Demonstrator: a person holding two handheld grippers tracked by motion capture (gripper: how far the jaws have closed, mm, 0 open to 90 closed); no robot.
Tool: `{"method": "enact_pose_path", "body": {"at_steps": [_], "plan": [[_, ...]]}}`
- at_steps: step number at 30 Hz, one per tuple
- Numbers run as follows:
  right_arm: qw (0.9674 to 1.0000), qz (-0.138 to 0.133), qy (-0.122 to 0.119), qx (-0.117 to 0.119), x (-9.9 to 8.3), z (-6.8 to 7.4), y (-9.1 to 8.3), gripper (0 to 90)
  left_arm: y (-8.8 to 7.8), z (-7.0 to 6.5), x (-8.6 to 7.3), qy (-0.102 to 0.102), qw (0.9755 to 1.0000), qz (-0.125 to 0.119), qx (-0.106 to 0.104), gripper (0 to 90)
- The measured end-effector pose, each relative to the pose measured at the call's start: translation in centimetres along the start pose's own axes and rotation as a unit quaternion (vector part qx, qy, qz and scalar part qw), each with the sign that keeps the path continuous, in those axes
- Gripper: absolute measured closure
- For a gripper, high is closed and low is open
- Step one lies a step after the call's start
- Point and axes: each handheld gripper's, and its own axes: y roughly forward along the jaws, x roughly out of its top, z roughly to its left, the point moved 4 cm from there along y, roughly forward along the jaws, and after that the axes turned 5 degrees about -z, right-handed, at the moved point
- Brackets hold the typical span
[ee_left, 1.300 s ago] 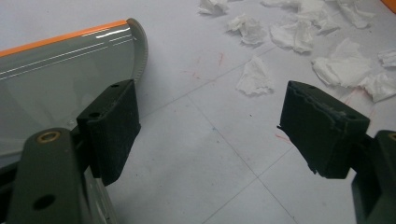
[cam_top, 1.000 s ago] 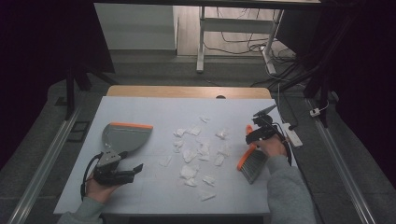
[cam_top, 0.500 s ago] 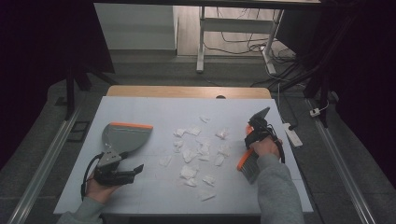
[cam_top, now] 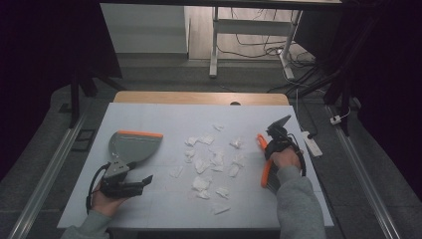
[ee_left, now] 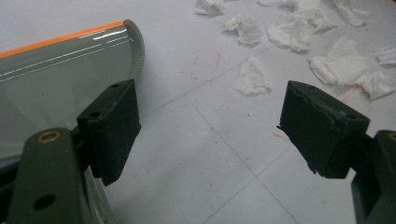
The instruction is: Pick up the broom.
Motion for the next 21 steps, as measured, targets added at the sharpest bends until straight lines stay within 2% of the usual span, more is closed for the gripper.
{"method": "enact_pose_path", "body": {"at_steps": [3,6,7,8,10,11,12,17,19,20,21], "plan": [[0.9989,-0.024,-0.005,0.039,-0.3,-0.6,-1.0,70.8,0.0,0.1,0.0,0.0,1.0,0.0,0.003,20.5],[0.9959,-0.048,-0.002,0.076,-0.8,-1.0,-2.0,70.9,0.0,0.1,0.0,0.0,1.0,0.0,0.005,20.5],[0.9959,-0.048,-0.002,0.076,-0.8,-1.0,-2.0,70.9,0.1,0.1,0.0,0.0,1.0,0.001,0.006,20.5],[0.9932,-0.067,-0.004,0.095,-1.1,-1.3,-2.5,70.9,0.1,0.1,0.0,0.0,1.0,0.001,0.006,20.5],[0.9898,-0.087,-0.007,0.112,-1.5,-1.7,-3.2,71.0,0.2,0.0,0.0,0.002,1.0,0.001,0.008,20.5],[0.9898,-0.087,-0.007,0.112,-1.5,-1.7,-3.2,71.0,0.2,0.0,0.0,0.002,1.0,0.001,0.008,20.5],[0.9866,-0.104,-0.003,0.126,-1.8,-1.8,-3.7,71.0,0.2,0.0,0.0,0.003,1.0,0.001,0.009,20.5],[0.9776,-0.142,-0.005,0.155,-2.2,-1.5,-4.9,71.0,0.4,-0.1,0.1,0.006,0.9999,0.0,0.013,20.5],[0.9715,-0.163,-0.01,0.172,-2.2,-1.3,-5.5,71.0,0.4,-0.1,0.1,0.007,0.9999,-0.001,0.014,20.5],[0.9715,-0.163,-0.01,0.172,-2.2,-1.3,-5.5,71.0,0.4,-0.1,0.1,0.007,0.9999,-0.002,0.015,20.5],[0.964,-0.186,-0.015,0.19,-2.3,-0.8,-6.2,71.0,0.4,0.0,0.2,0.006,0.9999,-0.004,0.014,20.5]]}}
